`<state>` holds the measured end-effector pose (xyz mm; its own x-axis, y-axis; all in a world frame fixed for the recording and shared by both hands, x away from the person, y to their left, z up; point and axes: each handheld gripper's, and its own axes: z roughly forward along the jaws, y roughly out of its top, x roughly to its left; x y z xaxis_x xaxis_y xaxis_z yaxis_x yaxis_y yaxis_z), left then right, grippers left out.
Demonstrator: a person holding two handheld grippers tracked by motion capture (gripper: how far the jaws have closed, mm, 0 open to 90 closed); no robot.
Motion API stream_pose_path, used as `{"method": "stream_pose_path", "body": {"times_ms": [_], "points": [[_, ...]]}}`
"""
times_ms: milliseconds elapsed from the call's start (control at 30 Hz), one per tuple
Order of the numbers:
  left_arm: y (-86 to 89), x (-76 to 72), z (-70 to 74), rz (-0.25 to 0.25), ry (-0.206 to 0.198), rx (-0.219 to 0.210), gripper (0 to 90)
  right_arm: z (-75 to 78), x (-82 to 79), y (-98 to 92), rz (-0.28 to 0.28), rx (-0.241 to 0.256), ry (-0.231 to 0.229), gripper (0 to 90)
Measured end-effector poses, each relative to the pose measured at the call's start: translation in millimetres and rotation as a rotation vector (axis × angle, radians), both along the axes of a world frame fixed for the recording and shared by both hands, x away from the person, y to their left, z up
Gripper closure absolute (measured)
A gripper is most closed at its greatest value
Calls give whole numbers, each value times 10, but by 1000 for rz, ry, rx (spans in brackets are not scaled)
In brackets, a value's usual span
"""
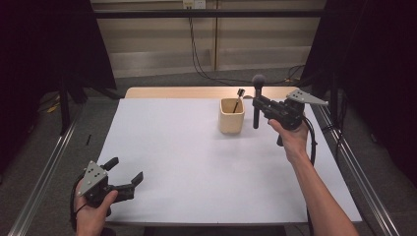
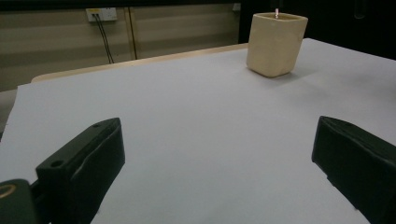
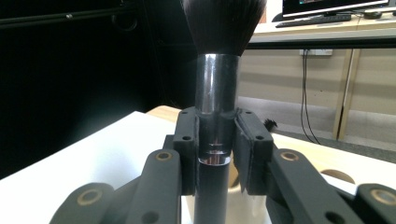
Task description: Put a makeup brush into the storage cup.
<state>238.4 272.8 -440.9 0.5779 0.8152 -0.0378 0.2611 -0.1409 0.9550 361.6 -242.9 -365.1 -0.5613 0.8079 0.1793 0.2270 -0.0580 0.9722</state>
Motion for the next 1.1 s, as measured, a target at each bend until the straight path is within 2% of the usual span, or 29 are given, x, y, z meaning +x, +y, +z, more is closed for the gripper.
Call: {"method": "stream_pose_path", "body": {"times_ms": [233, 300, 467, 600, 633, 933, 1100], "points": [[-5, 1, -2, 0, -1, -9, 26, 51, 146, 97, 5, -12, 4, 733], [-1, 5, -2, -2, 0, 4, 26, 68, 177, 114, 7, -15, 4, 733], [-16, 17, 3, -1, -2, 1, 26, 110, 271, 174, 7, -22, -1, 733], [-9, 16, 7, -12, -9, 34, 26, 132, 349, 225, -8, -20, 9, 733], [-10, 12, 5, -10, -5, 20, 26, 137, 368, 230, -11, -16, 12, 733], [-7, 16, 7, -18, -4, 28, 26, 173, 553, 302, -28, -45, 6, 734], [-10, 6, 5, -15, 3, 9, 26, 183, 640, 362, -37, -58, 5, 733]]}}
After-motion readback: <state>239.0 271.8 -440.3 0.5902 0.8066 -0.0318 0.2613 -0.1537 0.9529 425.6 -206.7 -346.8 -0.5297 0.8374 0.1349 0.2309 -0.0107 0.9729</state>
